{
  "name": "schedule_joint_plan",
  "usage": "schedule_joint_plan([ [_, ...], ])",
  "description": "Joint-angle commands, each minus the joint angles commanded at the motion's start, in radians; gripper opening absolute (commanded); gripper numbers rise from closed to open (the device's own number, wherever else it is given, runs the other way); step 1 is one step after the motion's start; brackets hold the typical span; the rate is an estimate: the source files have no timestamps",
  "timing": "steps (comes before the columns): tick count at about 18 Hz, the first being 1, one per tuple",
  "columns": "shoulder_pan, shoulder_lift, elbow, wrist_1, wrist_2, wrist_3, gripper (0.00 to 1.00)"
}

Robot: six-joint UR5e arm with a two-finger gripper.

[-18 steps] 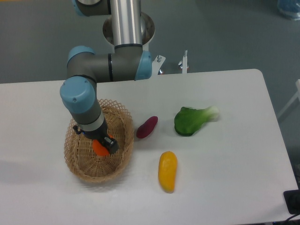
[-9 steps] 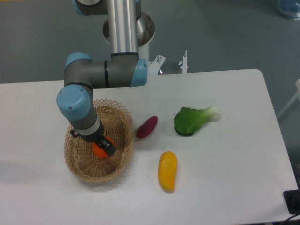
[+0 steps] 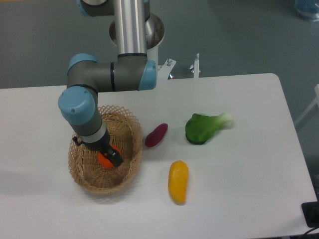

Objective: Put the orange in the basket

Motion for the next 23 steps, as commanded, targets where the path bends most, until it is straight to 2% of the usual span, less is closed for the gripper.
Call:
schedule_joint_plan([
  [4,0.081,0.028,0.012,0.000,-0.005,0.005,1.00],
  [9,0.198,0.028,0.034,-0.003,-0.011,-0.005,1.00],
  [12,0.290,0.032,0.034,-0.003,-0.006,0.011,1.00],
  [16,0.373,0.029,0.054,-0.018,-0.014,0.055,1.00],
  [18,0.422,0.029,0.055,-0.018,-0.015,0.125,1.00],
  [23,0.575,0.026,0.058,-0.026,-0.058,0.401,1.00],
])
